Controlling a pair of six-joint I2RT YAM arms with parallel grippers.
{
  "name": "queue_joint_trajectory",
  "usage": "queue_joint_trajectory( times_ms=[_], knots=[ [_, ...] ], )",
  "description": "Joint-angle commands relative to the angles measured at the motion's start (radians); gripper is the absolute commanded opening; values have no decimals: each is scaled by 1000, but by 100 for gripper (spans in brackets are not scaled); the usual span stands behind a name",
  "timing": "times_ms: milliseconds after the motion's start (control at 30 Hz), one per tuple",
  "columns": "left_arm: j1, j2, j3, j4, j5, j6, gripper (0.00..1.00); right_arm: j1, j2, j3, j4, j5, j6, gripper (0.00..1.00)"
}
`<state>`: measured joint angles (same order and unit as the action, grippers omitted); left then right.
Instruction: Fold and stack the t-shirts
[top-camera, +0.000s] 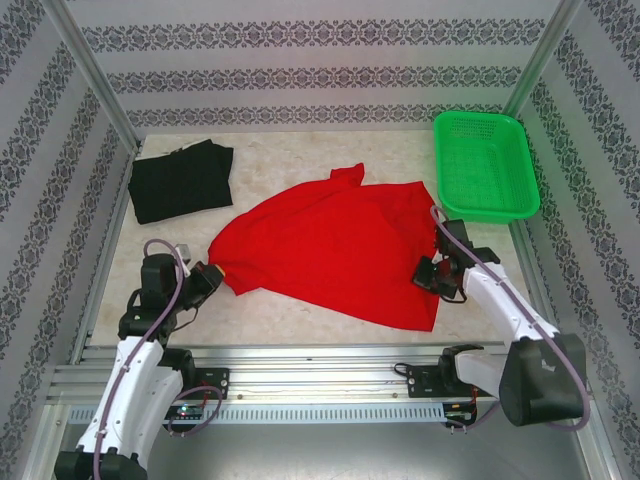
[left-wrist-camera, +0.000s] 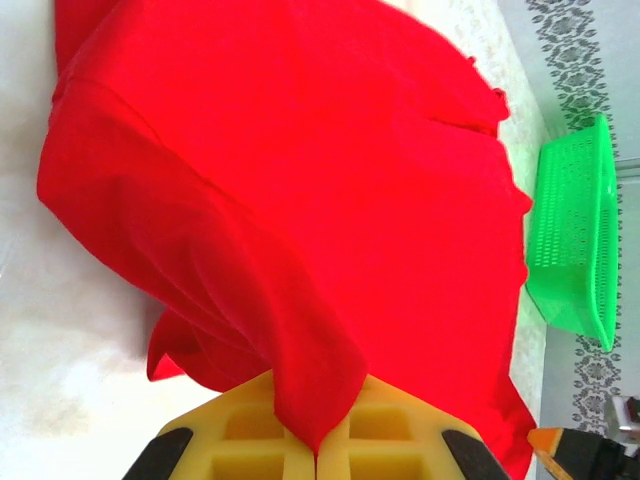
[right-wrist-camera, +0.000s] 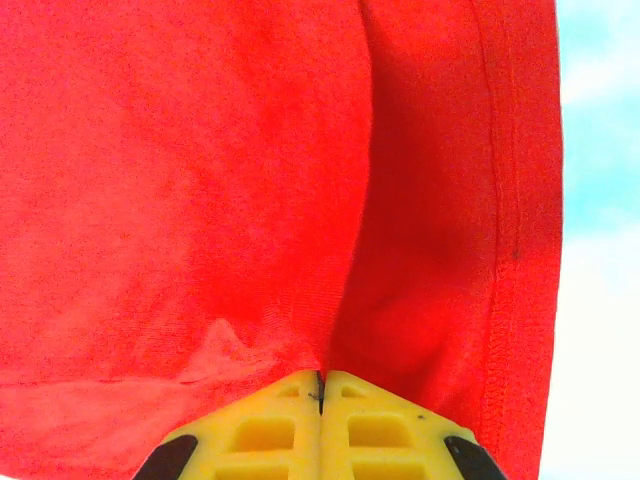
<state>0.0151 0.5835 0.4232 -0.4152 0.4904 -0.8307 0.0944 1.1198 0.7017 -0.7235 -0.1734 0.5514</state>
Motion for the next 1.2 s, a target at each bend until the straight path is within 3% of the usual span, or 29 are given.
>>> queue_joint_trajectory(
  times_ms=[0,167,333,633,800,933,1167],
  knots=[
    [6,41,134,-6,-14,39,0,-3,-69,124,-60,-34,13,0],
    [7,185,385,-30,-29,118,0,-28,-89,360,-77,-114,9,0],
    [6,333,663,-75,-40,208,0,-135,-58,586,-44,-247,28,0],
    [47,643,1098,-46,-18,263,0,-318,131,954,59,-433,109,0],
    [56,812,1343,3,9,250,0,-360,228,1103,138,-477,180,0],
    [55,993,1610,82,65,151,0,-367,347,1268,189,-498,239,0],
    [63,1424,2294,54,109,46,0,-375,647,1651,294,-540,377,0]
  ],
)
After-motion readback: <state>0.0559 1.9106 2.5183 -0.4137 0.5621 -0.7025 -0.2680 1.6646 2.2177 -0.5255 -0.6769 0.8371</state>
